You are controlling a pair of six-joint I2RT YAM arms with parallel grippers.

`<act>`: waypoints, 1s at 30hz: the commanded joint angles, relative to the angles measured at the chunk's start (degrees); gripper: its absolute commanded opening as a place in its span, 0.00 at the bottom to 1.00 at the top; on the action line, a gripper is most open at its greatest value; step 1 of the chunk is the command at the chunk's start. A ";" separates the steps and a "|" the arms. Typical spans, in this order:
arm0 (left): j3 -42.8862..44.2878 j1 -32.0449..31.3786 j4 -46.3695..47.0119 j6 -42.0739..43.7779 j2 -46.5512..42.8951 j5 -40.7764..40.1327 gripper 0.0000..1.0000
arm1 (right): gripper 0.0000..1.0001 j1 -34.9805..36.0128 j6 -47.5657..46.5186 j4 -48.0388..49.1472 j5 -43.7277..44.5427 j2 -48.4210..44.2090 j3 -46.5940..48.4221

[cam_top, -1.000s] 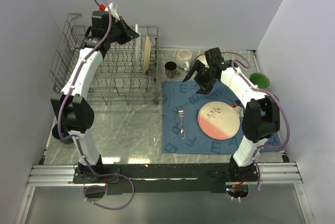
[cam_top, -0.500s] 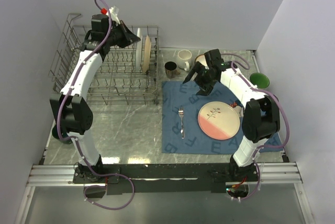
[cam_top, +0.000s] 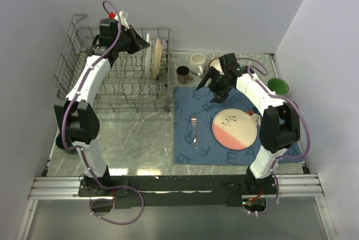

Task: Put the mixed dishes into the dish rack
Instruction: Insert the plate into the dish rack

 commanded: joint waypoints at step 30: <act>-11.75 2.58 16.21 1.11 3.04 5.62 0.01 | 0.97 -0.94 0.57 -0.62 1.22 -2.45 0.70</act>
